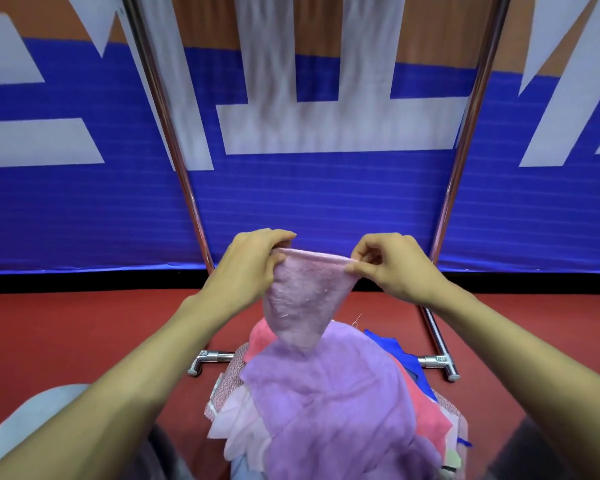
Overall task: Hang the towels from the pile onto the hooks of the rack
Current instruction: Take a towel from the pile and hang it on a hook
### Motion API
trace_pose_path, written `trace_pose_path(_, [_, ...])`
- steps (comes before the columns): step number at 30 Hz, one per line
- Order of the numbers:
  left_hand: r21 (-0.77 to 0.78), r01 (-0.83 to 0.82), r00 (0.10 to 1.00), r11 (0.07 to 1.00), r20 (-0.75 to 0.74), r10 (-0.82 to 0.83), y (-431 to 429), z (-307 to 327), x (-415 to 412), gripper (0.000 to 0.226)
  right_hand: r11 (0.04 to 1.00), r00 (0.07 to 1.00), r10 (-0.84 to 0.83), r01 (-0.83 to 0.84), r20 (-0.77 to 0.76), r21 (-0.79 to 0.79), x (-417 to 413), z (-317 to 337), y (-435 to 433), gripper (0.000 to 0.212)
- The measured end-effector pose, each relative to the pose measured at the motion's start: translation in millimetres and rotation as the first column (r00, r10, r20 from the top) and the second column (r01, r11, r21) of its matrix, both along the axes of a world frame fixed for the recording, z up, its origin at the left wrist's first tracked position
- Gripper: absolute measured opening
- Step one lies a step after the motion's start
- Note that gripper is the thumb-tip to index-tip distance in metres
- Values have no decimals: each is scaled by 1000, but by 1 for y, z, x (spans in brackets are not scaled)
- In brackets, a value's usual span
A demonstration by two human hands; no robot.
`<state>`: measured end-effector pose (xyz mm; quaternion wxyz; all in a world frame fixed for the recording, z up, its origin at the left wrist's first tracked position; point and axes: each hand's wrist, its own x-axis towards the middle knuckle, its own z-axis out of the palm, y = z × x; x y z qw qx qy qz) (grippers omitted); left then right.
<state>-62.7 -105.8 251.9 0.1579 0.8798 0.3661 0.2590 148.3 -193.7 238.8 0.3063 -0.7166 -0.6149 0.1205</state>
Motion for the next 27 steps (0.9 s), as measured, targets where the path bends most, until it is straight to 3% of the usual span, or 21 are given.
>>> trace_pose_path(2, [24, -28, 995, 999, -93, 30, 4, -1, 0, 23, 998, 996, -24, 29, -83, 60, 0, 3, 0, 11])
trace_pose_path(5, [-31, -65, 987, 997, -152, 60, 4, -5, 2, 15, 996, 998, -45, 47, -34, 70, 0, 5, 0, 12])
trace_pose_path(8, [-50, -88, 989, 995, -124, 81, 3, -6, 5, 15, 998, 999, -52, 52, -8, 41, -1, 6, 0, 16])
trace_pose_path(11, [-109, -115, 992, 987, -70, 108, 4, -3, 8, 15, 993, 985, -102, 109, -138, 38, 1, 8, 1, 14])
trace_pose_path(13, [-339, -99, 991, 935, 46, 122, 5, -3, 10, 14, 990, 917, -138, 140, -374, -21, 3, 7, 1, 14])
trace_pose_path(15, [-634, -7, 949, 773, 239, 205, 1, -1, 13, 15, 985, 805, -171, 153, -568, -79, 0, 5, -1, 14])
trace_pose_path(17, [-760, 67, 890, 647, 339, 306, -3, 3, 16, 13, 983, 741, -183, 159, -647, -95, -3, 6, -3, 13])
trace_pose_path(20, [-794, 104, 811, 600, 417, 411, -12, 5, 21, 9, 986, 672, -161, 140, -723, -89, -12, 9, -4, 13])
trace_pose_path(23, [-770, 108, 756, 629, 474, 451, -22, 3, 26, 8, 990, 674, -133, 125, -726, -65, -23, 12, -4, 11])
trace_pose_path(27, [-745, 108, 756, 659, 492, 432, -26, 0, 31, 10, 996, 707, -78, 78, -703, -33, -37, 12, -1, 9])
